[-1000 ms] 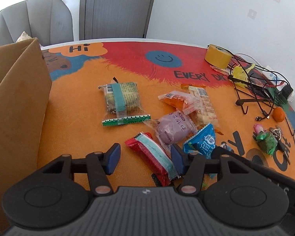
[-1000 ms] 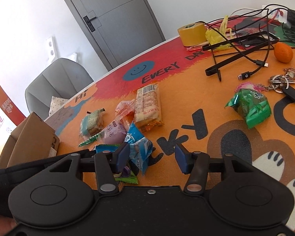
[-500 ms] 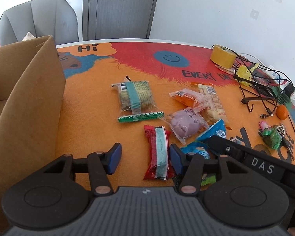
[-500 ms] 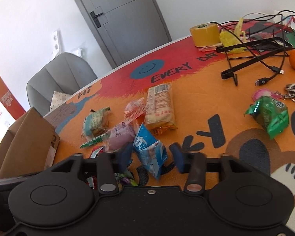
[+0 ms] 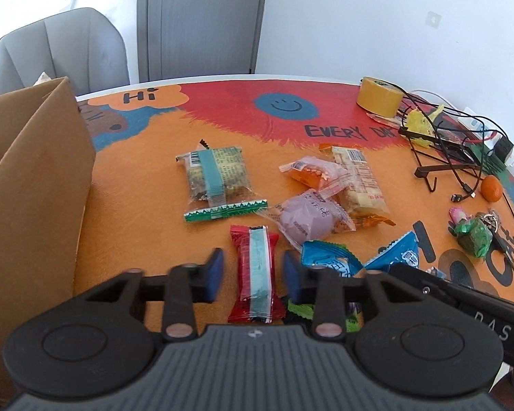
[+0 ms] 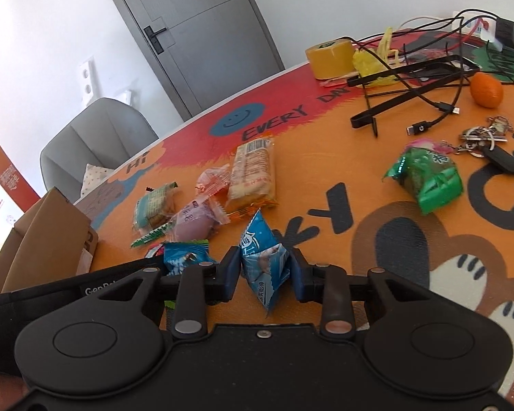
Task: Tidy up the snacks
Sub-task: 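Grasp the red-and-white bar with the left gripper while the right gripper grasps the blue triangular packet, then carry the red bar in the left gripper to the box while the right gripper carries the blue packet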
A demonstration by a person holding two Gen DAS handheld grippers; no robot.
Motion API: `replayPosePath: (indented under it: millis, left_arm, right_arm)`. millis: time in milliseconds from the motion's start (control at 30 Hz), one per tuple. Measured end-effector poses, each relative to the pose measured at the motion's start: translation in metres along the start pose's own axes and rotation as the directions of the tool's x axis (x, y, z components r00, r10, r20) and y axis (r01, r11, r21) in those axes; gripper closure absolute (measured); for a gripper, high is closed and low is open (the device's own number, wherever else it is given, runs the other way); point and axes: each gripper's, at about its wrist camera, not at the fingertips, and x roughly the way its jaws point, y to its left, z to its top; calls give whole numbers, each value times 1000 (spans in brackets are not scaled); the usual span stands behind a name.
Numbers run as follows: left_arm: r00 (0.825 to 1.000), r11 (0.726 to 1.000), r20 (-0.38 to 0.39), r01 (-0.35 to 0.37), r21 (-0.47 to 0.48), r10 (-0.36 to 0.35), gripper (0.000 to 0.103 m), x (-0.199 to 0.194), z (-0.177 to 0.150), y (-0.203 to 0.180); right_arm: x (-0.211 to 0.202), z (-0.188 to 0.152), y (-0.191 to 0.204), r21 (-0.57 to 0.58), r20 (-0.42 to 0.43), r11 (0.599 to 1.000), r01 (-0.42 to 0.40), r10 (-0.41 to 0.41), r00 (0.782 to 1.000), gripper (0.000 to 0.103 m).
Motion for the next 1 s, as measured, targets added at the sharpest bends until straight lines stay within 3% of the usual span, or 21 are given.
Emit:
replayPosePath:
  millis: [33, 300, 400, 1000]
  left_arm:
    - [1000, 1000, -3, 8, 2, -8, 84, 0, 0, 0]
    - [998, 998, -17, 52, -36, -52, 84, -11, 0, 8]
    - [998, 997, 1, 66, -33, -66, 84, -19, 0, 9]
    - [987, 993, 122, 109, -43, -103, 84, -77, 12, 21]
  right_arm:
    - [0, 0, 0, -1, 0, 1000, 1, -1, 1000, 71]
    - [7, 1, 14, -63, -10, 998, 13, -13, 1000, 61]
    - [8, 0, 16, -76, -11, 997, 14, -15, 1000, 70]
    - [-29, 7, 39, -80, 76, 996, -32, 38, 996, 72]
